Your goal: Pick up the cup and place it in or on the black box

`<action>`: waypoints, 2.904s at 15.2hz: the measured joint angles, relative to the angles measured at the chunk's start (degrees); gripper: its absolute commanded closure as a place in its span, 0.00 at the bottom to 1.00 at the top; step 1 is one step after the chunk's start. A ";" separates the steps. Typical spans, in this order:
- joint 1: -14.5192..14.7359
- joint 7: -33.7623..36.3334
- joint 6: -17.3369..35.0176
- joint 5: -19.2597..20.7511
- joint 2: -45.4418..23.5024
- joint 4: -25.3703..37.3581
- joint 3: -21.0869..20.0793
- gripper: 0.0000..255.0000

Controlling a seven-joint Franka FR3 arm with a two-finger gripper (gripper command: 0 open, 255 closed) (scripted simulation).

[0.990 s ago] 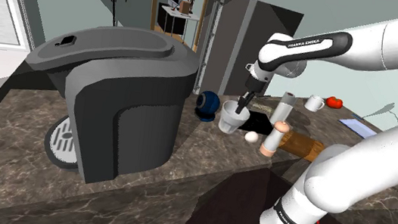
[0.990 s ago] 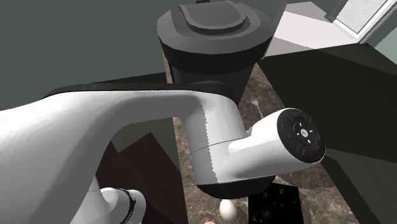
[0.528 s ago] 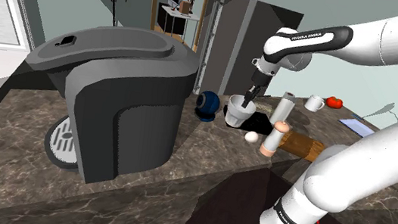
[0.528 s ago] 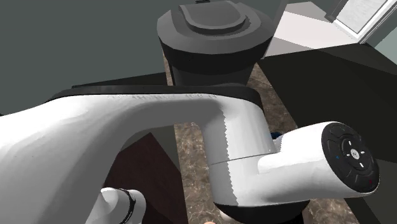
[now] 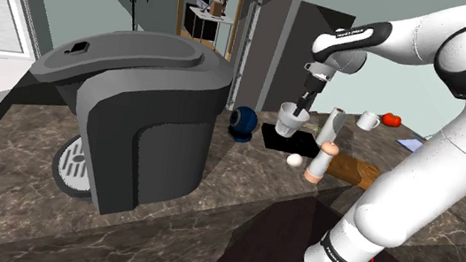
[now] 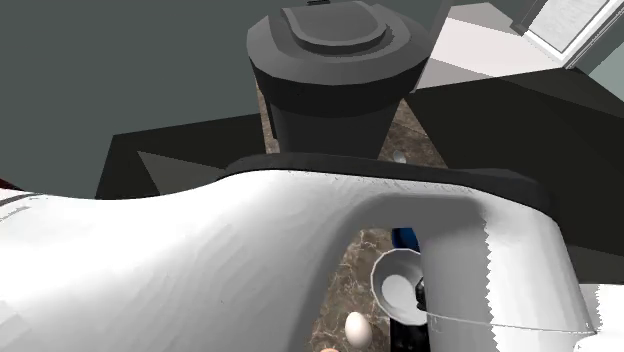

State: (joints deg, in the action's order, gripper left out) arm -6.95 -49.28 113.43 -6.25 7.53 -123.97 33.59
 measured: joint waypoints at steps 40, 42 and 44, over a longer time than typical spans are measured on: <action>-11.16 -22.83 -0.64 -17.95 -30.17 20.79 4.12 0.00; -11.14 -22.86 -0.52 -17.96 -30.16 20.64 4.12 0.00; -11.19 -22.28 -2.49 -17.25 -29.52 22.19 4.47 0.00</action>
State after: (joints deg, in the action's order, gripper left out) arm -18.13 -71.56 110.94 -23.50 -21.99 -101.78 38.06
